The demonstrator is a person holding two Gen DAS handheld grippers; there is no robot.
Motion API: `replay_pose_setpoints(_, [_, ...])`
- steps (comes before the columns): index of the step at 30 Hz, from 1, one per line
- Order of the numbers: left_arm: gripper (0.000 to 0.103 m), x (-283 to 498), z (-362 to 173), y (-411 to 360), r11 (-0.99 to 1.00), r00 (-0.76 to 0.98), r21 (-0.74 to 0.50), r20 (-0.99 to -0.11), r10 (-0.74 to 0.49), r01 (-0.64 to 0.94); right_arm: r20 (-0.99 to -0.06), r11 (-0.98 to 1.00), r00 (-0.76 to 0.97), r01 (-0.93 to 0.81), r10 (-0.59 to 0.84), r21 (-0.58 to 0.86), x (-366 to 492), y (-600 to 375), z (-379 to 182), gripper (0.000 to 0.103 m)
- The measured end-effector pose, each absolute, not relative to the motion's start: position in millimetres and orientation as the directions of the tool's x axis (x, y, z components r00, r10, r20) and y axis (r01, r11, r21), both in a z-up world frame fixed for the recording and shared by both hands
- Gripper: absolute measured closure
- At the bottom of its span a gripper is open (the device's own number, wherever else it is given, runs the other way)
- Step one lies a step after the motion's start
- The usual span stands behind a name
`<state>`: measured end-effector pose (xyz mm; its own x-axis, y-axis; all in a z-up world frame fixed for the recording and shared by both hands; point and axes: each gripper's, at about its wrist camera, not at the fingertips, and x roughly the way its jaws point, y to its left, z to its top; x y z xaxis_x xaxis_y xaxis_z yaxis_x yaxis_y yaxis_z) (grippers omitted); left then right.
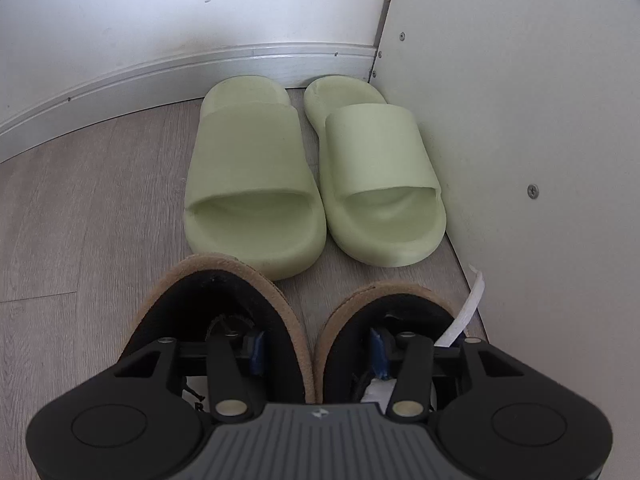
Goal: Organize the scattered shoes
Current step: 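Lower the tan sneakers to the floor in front of the green slides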
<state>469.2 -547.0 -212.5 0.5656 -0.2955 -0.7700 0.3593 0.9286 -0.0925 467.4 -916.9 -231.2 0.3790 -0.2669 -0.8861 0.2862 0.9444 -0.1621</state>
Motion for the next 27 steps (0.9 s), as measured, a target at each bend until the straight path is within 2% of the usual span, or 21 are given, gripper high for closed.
replay_pose_setpoints(3, [0.008, 470.4, -213.3, -546.9, 0.929, 0.562, -0.093, -0.773, -0.294, 0.358, -0.890, 0.944, 0.363, 0.273, -0.277, -0.183, 469.2, -916.7, -229.2, 0.049])
replay_pose_setpoints(6, [0.008, 471.7, -213.9, -545.5, 0.929, 0.559, -0.097, -0.775, -0.295, 0.356, -0.887, 0.942, 0.353, 0.262, -0.296, -0.210, 469.5, -915.9, -226.6, 0.039])
replay_pose_setpoints(12, [0.008, 473.8, -215.0, -543.1, 0.932, 0.557, -0.101, -0.777, -0.293, 0.349, -0.885, 0.938, 0.340, 0.246, -0.318, -0.242, 467.4, -915.7, -220.7, 0.034])
replay_pose_setpoints(27, [0.008, 477.0, -217.9, -533.9, 0.934, 0.551, -0.113, -0.781, -0.294, 0.338, -0.888, 0.913, 0.259, 0.260, -0.380, -0.315, 478.8, -909.4, -223.9, 0.031])
